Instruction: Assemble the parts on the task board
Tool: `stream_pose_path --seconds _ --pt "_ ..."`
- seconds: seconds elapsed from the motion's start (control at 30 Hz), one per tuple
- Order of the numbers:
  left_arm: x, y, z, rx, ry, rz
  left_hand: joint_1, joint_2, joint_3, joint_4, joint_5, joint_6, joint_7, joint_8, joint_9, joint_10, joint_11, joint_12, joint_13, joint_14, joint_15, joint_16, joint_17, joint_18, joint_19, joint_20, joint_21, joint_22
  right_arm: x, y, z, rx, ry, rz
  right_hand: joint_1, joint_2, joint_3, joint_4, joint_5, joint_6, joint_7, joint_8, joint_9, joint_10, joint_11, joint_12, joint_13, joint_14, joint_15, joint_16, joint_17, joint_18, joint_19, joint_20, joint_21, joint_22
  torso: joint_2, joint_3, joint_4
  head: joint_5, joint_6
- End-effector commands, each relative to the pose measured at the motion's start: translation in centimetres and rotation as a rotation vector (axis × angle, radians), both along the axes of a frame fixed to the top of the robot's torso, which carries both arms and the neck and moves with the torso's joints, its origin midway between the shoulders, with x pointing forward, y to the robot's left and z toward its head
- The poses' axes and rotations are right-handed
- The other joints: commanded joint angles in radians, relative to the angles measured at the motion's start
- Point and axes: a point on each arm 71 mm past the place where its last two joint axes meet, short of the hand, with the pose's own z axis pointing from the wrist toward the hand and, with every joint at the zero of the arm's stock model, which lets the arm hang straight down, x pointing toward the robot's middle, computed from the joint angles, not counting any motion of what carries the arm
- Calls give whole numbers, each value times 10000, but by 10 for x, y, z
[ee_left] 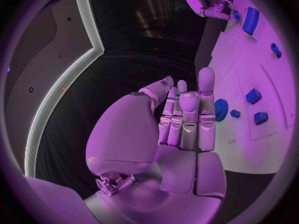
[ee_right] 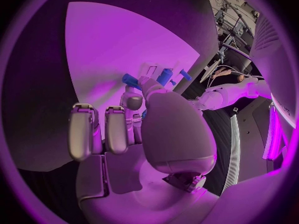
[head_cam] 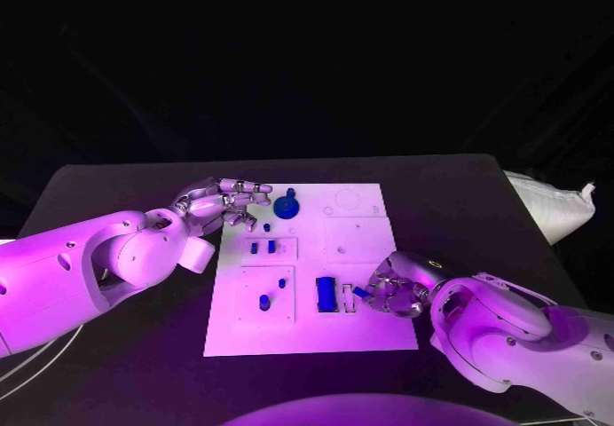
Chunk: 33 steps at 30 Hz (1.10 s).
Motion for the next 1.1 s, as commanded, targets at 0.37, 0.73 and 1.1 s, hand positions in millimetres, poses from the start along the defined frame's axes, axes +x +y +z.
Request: stream_pose_path --seconds 0.37,0.73,1.1 --pt "-2 -4 1 -97 -32 -258 38 69 -27 -14 34 -75 -19 18 -2 -66 -3 25 12 -93 -10 -43 -13 136 -65 30 -36 -10 1 5 -5 934 877 -673 -1050 -127 -342 434 772 159 -23 -41 102 168 0 223 134 656 1 130 277 -62 102 -20 94 477 -3 -13 15 -5 -34" --pt "-2 -4 1 -71 -33 -310 38 69 -27 -14 34 -75 -19 18 -2 -66 -3 25 12 -93 -10 -43 -13 136 -65 30 -36 -10 4 12 -6 1006 984 -555 -1169 -83 -482 430 935 176 -36 -37 131 183 -10 280 183 659 -10 146 298 -65 113 -26 105 495 -4 -1 0 72 -29" --pt "-3 -5 1 -69 33 -428 76 80 -21 -41 35 -76 -17 25 -1 -80 -4 44 19 -102 -11 -45 -24 137 -63 28 -37 -8 5 17 -7 653 909 -98 -1414 3 -723 445 1015 247 -66 -6 184 231 -27 433 306 662 -21 162 320 -68 120 -33 113 511 -2 4 5 70 -73"
